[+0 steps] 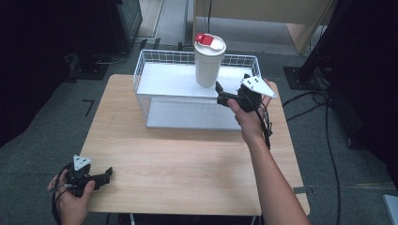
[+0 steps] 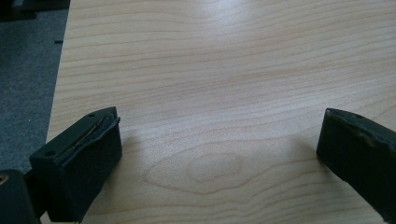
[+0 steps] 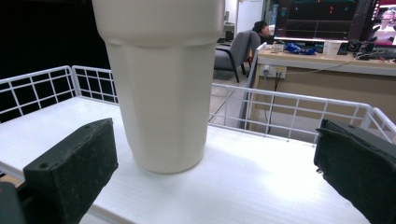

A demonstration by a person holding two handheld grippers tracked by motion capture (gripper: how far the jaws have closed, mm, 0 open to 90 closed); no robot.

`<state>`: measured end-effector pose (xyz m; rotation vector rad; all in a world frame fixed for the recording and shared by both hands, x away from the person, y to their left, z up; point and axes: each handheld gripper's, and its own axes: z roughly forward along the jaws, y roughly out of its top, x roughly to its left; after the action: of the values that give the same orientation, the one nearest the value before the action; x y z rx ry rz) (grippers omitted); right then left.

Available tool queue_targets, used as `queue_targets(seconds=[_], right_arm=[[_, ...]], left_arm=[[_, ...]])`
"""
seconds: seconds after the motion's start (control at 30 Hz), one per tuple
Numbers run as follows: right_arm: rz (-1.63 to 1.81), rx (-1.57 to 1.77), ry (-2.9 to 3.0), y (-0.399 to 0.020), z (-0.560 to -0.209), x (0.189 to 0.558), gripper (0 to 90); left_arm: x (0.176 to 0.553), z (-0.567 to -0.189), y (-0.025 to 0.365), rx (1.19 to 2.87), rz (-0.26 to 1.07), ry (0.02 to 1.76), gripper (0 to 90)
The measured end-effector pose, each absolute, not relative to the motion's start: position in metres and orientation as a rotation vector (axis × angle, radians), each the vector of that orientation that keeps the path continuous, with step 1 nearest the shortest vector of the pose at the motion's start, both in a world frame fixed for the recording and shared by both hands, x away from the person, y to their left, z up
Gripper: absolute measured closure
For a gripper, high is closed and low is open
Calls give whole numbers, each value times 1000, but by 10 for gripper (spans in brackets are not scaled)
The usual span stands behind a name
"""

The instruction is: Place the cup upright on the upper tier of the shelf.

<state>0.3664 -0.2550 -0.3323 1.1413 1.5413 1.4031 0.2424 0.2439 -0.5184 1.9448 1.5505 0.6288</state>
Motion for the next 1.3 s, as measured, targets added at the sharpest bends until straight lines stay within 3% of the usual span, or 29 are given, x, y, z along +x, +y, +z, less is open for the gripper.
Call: queue_targets(seconds=[0.87, 1.3], right_arm=[[1368, 1146, 1555, -297, -372, 319, 0], [1327, 1200, 1563, -332, -409, 291, 0]], left_arm=[[242, -519, 244, 1941, 629, 1551, 4], [242, -518, 244, 1944, 628, 1551, 4]])
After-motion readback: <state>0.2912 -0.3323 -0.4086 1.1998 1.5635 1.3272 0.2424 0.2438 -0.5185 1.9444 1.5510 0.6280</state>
